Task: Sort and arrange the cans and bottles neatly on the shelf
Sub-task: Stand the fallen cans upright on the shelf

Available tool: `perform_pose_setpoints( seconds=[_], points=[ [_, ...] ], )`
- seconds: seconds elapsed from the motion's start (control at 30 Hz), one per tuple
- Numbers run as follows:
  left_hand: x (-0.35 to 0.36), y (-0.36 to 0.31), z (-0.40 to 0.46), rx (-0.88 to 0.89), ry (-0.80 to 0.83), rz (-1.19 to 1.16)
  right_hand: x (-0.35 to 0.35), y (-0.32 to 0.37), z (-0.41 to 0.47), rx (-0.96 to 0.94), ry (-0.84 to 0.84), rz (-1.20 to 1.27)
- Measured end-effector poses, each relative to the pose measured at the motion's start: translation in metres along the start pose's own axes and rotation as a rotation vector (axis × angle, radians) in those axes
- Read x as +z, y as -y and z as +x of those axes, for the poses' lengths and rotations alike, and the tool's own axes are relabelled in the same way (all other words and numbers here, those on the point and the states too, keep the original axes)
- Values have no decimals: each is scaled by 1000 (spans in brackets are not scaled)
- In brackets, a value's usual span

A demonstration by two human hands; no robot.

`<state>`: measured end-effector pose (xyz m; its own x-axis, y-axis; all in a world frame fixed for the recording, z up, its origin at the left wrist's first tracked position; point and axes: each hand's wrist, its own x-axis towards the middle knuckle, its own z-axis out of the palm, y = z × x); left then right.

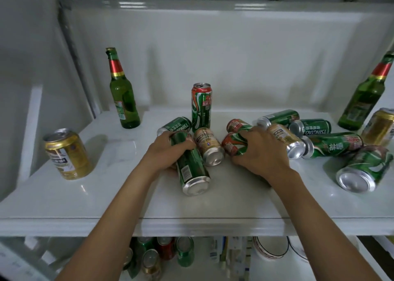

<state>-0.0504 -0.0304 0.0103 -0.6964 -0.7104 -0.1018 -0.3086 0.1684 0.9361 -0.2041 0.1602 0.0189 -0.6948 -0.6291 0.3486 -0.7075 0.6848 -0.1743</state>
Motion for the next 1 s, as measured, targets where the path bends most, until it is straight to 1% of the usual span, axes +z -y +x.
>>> perform_pose_setpoints(
  seconds=[0.07, 0.13, 0.17, 0.27, 0.37, 0.5, 0.6, 0.7, 0.83, 1.0],
  points=[
    [-9, -4, -8, 23, -28, -69, -5, -3, -2, 12, -55, 81],
    [-18, -8, -16, 88, -74, -93, -13, -4, -5, 18, -153, 213],
    [-23, -10, -20, 147, -111, -67, -18, -3, -7, 18, -213, 300],
    [-35, -12, -30, 379, -272, 134, -28, 9, -16, 11, -347, 561],
    [-45, -6, -34, 527, -382, 253, -29, 28, -25, 0, -390, 730],
    [-54, 6, -34, 653, -444, 276, -18, 49, -29, -10, -422, 815],
    [-57, 16, -35, 668, -482, 257, -6, 57, -29, 15, -437, 872],
    [-63, 26, -34, 621, -503, 192, 4, 60, -30, 36, -446, 909],
    [-68, 32, -28, 603, -472, 170, 12, 60, -32, 66, -440, 960],
    [-62, 38, -24, 596, -438, 115, 18, 58, -29, 60, -409, 956]
  ],
)
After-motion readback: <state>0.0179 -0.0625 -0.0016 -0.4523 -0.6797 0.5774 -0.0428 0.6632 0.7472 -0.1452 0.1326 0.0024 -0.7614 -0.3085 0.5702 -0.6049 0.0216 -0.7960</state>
